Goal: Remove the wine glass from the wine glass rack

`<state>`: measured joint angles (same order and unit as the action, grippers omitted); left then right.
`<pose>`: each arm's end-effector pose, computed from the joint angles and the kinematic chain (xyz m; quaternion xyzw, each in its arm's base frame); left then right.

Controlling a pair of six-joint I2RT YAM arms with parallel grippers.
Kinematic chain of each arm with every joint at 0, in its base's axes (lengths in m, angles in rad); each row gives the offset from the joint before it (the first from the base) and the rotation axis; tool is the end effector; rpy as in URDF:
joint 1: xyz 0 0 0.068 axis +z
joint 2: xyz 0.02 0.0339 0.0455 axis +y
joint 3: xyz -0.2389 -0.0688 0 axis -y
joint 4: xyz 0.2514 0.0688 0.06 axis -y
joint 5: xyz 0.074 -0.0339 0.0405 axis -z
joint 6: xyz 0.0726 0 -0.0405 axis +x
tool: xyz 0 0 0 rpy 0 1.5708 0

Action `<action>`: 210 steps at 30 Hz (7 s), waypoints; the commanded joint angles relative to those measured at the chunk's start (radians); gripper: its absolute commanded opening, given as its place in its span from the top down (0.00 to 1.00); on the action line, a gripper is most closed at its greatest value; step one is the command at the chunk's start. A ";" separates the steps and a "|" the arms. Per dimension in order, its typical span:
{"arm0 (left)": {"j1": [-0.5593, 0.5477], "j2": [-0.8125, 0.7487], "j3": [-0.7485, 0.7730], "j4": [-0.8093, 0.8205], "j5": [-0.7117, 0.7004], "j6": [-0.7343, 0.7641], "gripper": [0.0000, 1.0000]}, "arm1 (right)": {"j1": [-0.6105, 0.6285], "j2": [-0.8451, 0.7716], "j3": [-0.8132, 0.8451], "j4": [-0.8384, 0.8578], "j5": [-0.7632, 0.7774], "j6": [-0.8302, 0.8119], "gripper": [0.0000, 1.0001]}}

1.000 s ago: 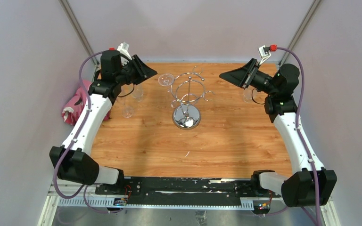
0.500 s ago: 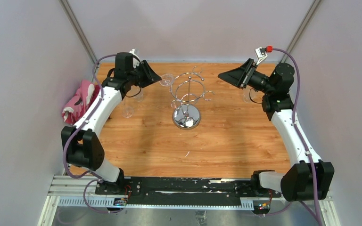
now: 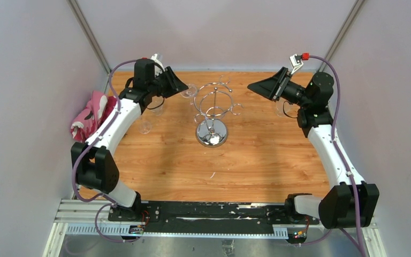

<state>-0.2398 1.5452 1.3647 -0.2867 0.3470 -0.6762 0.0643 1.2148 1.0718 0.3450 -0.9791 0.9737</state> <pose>0.3817 -0.1187 0.3021 -0.0932 0.8385 -0.3602 0.3981 0.3018 0.0798 0.3840 -0.0823 0.6613 0.5973 0.4463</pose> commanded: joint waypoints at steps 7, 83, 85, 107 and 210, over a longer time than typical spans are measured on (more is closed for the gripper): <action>-0.026 -0.001 -0.005 0.057 0.047 -0.021 0.62 | -0.021 -0.005 -0.009 0.032 -0.010 0.002 0.35; 0.058 -0.102 0.019 0.386 0.092 -0.466 1.00 | -0.053 0.015 -0.053 0.101 -0.015 0.052 0.35; 0.048 -0.137 0.067 0.386 0.094 -0.427 1.00 | -0.054 0.014 -0.053 0.101 -0.011 0.043 0.35; -0.144 -0.254 -0.013 1.566 0.760 -0.879 1.00 | -0.182 -0.106 0.004 0.244 -0.112 -0.083 0.30; -0.056 0.549 0.428 1.859 0.870 -1.166 1.00 | 0.160 -0.197 0.169 0.587 -0.225 0.196 0.62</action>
<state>-0.2512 1.9915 1.7466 1.5280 1.0874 -1.9087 0.1368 1.0771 1.2125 0.8986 -1.1038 1.2072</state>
